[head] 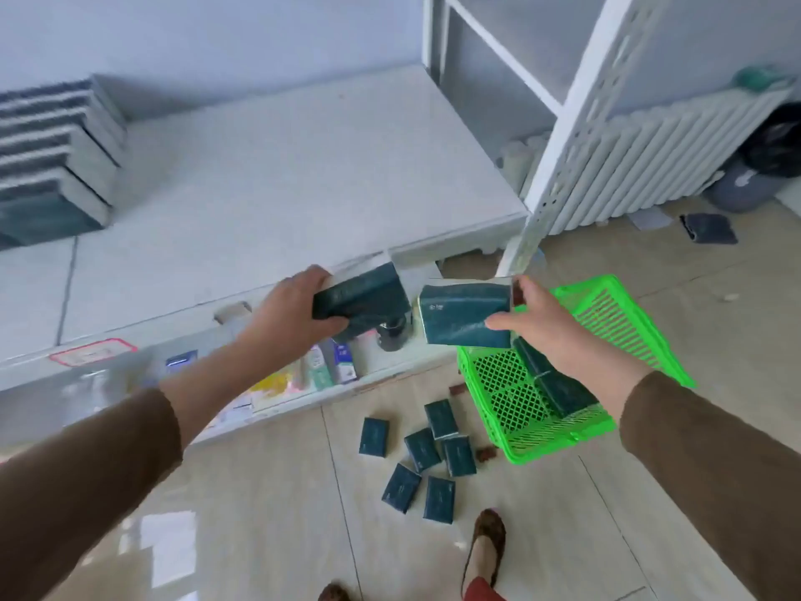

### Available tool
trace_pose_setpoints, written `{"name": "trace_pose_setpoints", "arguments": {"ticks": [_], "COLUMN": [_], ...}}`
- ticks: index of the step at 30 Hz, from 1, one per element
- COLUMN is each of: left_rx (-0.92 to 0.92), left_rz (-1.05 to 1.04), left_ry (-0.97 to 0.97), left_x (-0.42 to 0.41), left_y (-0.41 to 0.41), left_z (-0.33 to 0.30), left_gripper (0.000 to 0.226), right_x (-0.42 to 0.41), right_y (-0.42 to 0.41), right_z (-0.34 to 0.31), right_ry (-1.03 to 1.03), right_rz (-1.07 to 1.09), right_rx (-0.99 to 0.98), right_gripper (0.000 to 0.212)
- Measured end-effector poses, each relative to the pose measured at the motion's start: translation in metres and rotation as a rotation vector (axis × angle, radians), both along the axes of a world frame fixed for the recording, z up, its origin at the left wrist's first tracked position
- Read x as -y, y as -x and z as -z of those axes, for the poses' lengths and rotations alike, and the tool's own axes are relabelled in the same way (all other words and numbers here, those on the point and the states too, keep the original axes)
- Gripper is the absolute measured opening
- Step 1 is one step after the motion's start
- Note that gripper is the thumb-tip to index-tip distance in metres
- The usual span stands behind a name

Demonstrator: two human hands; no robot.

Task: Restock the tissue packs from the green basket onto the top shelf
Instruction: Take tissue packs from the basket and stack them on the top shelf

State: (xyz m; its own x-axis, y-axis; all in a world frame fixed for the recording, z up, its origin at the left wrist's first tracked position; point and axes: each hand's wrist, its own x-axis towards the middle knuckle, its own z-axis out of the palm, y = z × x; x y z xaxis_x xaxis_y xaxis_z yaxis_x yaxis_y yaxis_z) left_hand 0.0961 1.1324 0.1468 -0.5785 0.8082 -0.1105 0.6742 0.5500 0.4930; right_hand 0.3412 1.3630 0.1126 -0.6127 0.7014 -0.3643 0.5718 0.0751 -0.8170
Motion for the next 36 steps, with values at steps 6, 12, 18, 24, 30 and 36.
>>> {"name": "trace_pose_setpoints", "arguments": {"ticks": [6,12,18,24,30,36], "left_rx": [-0.049,-0.006,-0.070,-0.164,-0.174,-0.259], "left_rz": [-0.128,-0.276,-0.280,-0.262,-0.250,-0.289], "left_ry": [-0.141,-0.252,-0.286,-0.243,-0.207,-0.101], "left_x": [0.110,0.150,0.129,0.052,-0.016,-0.041], "left_y": [0.093,0.180,0.286,0.398,0.490,0.546], "left_z": [-0.086,-0.129,-0.132,-0.117,-0.086,-0.060], "left_gripper": [0.046,0.047,0.046,0.052,0.047,0.055], "right_x": [0.084,0.117,0.102,0.042,-0.025,-0.058], "right_y": [0.110,0.218,0.319,0.424,0.510,0.572], "right_z": [-0.064,-0.096,-0.097,-0.083,-0.055,-0.033], "right_ry": [0.147,0.087,0.013,-0.031,-0.051,-0.035], "right_rz": [-0.067,-0.184,-0.164,-0.123,-0.105,-0.065], "right_rx": [-0.283,-0.381,-0.413,-0.413,-0.348,-0.327], "right_gripper": [0.060,0.039,0.034,0.030,0.033,0.044]}}
